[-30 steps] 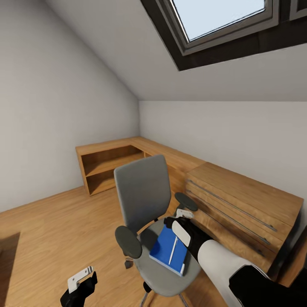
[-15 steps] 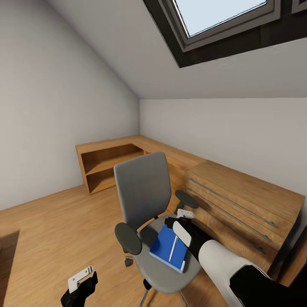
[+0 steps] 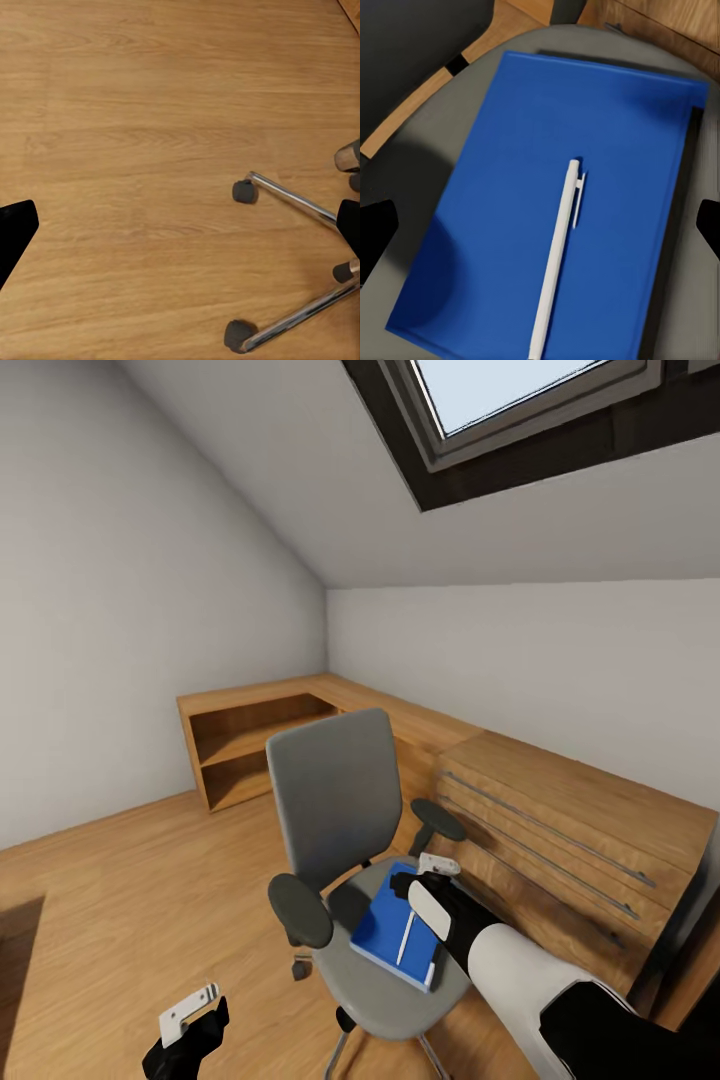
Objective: In the bedroom, organize the workspace by keeping the computer under the desk, ensuring the monitor is on the desk, placing the keyboard on the desk next to the monitor, placing the mouse on the desk next to the keyboard, moving the folder from the swivel chair onto the desk next to the mouse, stacking the notebook on top of the folder with the pen on top of the notebook, and positioning the swivel chair next to the desk.
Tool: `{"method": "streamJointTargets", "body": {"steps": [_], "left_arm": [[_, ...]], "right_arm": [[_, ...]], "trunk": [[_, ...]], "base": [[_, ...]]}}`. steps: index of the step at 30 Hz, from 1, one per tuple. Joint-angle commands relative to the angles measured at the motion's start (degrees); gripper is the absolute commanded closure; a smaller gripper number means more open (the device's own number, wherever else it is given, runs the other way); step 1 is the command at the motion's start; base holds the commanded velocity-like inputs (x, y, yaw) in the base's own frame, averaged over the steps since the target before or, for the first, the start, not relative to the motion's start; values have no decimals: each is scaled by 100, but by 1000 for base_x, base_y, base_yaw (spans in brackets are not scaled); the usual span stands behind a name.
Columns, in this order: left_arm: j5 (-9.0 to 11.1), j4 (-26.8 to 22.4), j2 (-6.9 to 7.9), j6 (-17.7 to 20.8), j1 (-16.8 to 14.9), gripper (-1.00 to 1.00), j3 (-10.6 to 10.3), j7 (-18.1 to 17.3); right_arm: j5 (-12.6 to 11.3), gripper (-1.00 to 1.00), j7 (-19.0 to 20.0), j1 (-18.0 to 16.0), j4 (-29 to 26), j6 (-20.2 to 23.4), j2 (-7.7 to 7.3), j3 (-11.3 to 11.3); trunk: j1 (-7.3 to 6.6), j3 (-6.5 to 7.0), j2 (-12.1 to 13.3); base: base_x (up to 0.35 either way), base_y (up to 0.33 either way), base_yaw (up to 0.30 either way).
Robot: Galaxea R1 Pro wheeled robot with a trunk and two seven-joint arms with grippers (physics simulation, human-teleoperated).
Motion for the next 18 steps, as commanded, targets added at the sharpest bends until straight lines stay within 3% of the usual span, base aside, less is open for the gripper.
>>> {"method": "streamJointTargets", "body": {"steps": [1, 9, 18], "left_arm": [[60, -3, 9, -45, -6, -100, -35, 37], [60, -3, 9, -45, -6, -100, -36, 37], [60, -3, 9, -45, -6, -100, -35, 37]], "right_arm": [[-36, -100, -38, -5, -10, 27, -30, 46], [-44, -100, -27, -5, -5, -8, -87, 44], [-44, -100, -25, -5, 4, -51, -86, 49]], "trunk": [[22, -25, -45], [198, -168, -366], [242, -204, -446]], "base": [[0, 0, 0], [0, 0, 0], [0, 0, 0]]}}
